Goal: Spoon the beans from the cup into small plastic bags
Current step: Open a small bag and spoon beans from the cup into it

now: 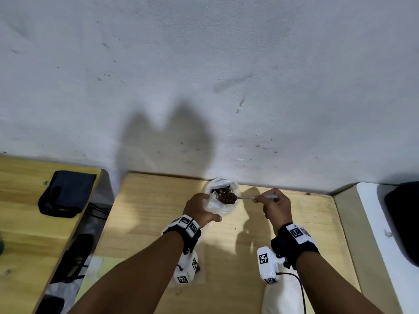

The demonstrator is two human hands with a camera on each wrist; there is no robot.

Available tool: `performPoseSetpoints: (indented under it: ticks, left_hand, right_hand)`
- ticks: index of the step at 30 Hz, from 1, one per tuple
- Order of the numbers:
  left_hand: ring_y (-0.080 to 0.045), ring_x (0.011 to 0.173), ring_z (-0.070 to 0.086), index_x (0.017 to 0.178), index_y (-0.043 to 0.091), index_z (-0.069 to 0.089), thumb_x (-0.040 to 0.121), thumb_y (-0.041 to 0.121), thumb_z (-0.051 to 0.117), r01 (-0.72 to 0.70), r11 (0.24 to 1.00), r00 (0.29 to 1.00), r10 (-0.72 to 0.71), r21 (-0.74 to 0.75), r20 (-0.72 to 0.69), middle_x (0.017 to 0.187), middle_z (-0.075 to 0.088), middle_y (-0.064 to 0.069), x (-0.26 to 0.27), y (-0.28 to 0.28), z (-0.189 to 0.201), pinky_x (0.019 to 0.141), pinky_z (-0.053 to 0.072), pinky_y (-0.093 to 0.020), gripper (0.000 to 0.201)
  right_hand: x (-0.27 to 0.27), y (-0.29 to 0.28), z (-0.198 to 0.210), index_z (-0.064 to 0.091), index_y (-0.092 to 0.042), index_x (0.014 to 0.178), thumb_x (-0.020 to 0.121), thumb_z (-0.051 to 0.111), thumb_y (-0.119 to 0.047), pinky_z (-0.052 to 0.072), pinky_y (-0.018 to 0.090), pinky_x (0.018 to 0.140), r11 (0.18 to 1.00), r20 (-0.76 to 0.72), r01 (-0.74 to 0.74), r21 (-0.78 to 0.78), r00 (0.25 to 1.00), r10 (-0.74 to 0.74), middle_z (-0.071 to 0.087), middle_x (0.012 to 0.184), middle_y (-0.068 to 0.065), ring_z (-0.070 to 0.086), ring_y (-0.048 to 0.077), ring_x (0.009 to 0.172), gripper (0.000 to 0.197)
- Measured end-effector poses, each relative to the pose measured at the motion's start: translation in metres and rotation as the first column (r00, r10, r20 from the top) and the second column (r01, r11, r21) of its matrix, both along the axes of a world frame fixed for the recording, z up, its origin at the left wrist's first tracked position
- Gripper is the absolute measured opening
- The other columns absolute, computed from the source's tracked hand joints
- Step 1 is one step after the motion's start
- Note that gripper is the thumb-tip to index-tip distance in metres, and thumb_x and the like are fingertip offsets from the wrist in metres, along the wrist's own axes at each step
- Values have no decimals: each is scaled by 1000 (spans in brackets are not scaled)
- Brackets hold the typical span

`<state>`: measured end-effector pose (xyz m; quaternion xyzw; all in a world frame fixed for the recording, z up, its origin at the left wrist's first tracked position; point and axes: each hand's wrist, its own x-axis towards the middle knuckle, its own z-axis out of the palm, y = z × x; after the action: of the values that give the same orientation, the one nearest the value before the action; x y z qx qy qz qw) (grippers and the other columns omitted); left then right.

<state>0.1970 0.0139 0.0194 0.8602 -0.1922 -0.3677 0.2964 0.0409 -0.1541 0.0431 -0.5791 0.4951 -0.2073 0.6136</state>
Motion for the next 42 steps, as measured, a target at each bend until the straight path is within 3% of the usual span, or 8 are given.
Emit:
performPoseSetpoints:
  ticks: [6,12,16,19,22,26,35,42]
  left_hand:
    - [-20,124,51,134,17,50,54,37,90,4,1000,1000,-4,3,10,138,52,0,-1,-1,0,102,42,-28,91]
    - [-18,122,52,130,18,54,53,35,90,-51,999,998,50,-11,-24,135,54,1,3,0,-3,99,42,-26,87]
    - [-18,119,54,129,17,55,52,31,91,-51,998,998,50,-30,-38,132,56,1,4,-2,-4,99,45,-28,86]
    - [-18,117,55,130,17,53,50,31,92,-29,999,999,28,-42,-29,131,56,2,3,-2,-5,98,46,-30,90]
    - [-16,116,55,129,20,51,49,31,92,-23,998,999,21,-62,-25,131,56,4,0,0,-8,98,46,-31,91]
    - [-15,114,55,126,19,53,48,29,92,-42,995,999,39,-88,-29,128,57,4,-1,1,-12,97,46,-29,88]
    - [-12,109,55,125,18,55,47,25,93,-54,990,998,52,-128,-20,127,57,5,-1,1,-18,92,45,-23,87]
    - [-16,125,47,132,18,49,50,30,92,-14,995,1000,15,-101,7,138,48,4,-4,2,-16,105,40,-30,93]
  right_hand:
    - [11,19,2,57,-5,68,76,78,-1,43,14,56,962,-27,-205,-179,979,204,63,63,-1,54,4,55,23]
    - [6,12,-8,56,-5,66,76,76,-2,38,27,58,979,-19,42,-201,999,-46,58,62,3,46,14,56,23]
    - [14,19,-20,48,-13,64,81,71,-2,41,17,56,951,-110,-31,-307,994,-3,62,68,3,52,12,59,30]
    - [24,24,-31,46,-22,66,84,71,-10,44,25,57,946,-162,-58,-320,987,5,65,70,-8,54,13,55,33]
    - [29,31,-42,43,-19,66,86,69,-11,42,25,57,959,-183,-47,-279,983,-5,59,65,-10,50,9,54,33]
    - [33,43,-51,44,-11,66,81,68,-7,40,27,60,983,-193,-11,-181,981,-24,59,67,11,50,17,61,29]
    - [22,47,-59,58,-11,63,69,69,-4,34,26,51,982,-209,105,157,975,-70,64,67,8,43,19,51,15]
    - [6,24,-32,60,6,81,72,71,0,27,23,42,979,-127,164,122,981,-148,47,48,-1,34,16,43,14]
